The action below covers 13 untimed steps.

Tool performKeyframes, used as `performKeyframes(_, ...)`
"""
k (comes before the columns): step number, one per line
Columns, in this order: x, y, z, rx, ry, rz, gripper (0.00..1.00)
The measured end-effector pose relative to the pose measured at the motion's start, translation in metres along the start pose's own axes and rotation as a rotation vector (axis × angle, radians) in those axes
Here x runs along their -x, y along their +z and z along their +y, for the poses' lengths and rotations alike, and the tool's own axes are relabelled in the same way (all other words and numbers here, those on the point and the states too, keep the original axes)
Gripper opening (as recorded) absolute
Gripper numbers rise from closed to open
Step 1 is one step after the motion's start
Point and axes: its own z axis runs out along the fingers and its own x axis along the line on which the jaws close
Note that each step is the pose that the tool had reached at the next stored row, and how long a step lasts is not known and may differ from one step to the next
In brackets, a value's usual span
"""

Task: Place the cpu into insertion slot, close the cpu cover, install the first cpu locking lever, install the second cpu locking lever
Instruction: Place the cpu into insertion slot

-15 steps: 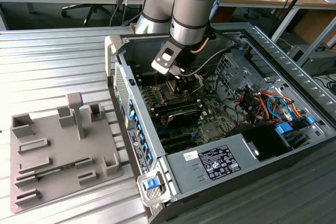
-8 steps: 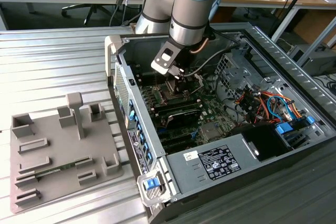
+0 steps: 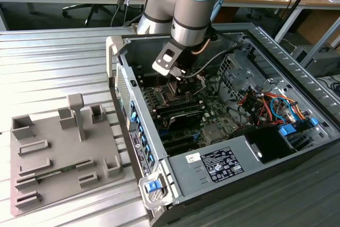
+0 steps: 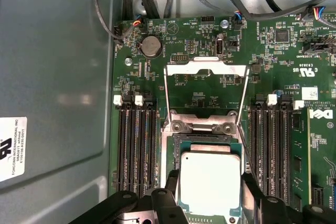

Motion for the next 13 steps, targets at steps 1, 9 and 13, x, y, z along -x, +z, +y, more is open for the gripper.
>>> performKeyframes(1,0.0000,0.0001,-0.0003,0.0000,0.000,0.0000,0.55)
performKeyframes(9,-0.0001,0.0005,-0.0031,0.0000,0.000,0.0000,0.55)
performKeyframes(13,-0.0001,0.0008,-0.0041,0.0000,0.000,0.0000,0.55)
